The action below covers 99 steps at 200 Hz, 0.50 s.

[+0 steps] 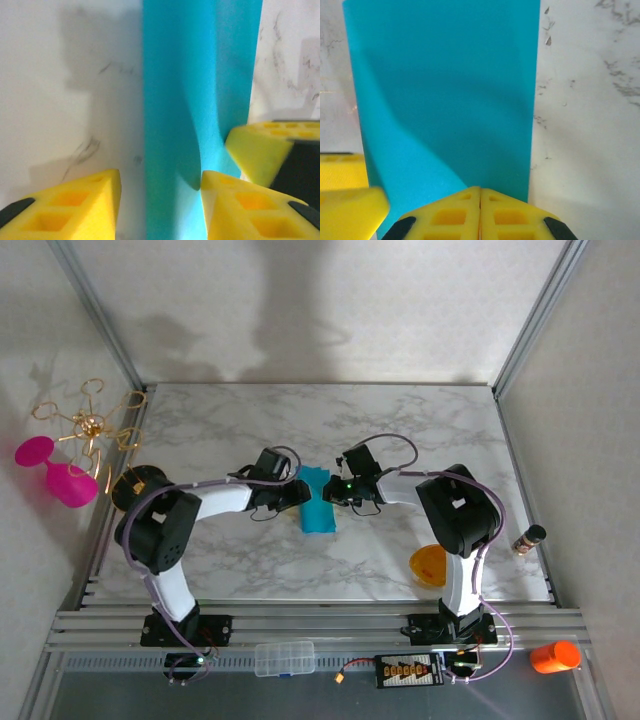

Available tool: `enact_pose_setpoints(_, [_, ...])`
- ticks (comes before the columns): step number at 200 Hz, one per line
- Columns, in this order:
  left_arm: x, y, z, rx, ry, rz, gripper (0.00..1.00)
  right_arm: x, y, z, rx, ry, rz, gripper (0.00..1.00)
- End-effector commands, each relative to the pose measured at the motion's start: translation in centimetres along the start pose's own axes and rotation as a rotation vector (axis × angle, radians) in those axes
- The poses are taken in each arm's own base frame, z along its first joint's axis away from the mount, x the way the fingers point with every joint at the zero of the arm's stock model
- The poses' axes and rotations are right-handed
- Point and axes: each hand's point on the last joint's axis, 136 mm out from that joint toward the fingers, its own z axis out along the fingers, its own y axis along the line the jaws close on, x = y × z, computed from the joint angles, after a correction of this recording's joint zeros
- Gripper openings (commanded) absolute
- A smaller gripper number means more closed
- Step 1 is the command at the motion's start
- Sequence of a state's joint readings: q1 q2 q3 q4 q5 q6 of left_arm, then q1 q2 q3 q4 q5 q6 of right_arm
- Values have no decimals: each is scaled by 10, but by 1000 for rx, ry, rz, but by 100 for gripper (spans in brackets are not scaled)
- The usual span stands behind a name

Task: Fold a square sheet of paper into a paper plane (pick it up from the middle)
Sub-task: First fold in half a square sheet of paper at the center of the table.

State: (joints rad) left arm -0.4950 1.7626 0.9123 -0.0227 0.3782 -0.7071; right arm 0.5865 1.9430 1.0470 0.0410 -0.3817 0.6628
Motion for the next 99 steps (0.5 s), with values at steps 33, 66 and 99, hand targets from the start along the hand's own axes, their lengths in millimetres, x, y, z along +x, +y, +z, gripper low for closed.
enact_pose_setpoints(33, [12, -6, -4, 49, -25, -70, 56, 23, -27, 9, 87, 35, 118, 9])
enact_pose_setpoints(66, [11, -14, 6, 51, -3, -42, 57, 23, -26, 9, 80, 34, 127, 9])
enact_pose_setpoints(99, [11, -11, 12, 15, 9, -26, 47, 21, -23, 8, 72, 26, 132, 10])
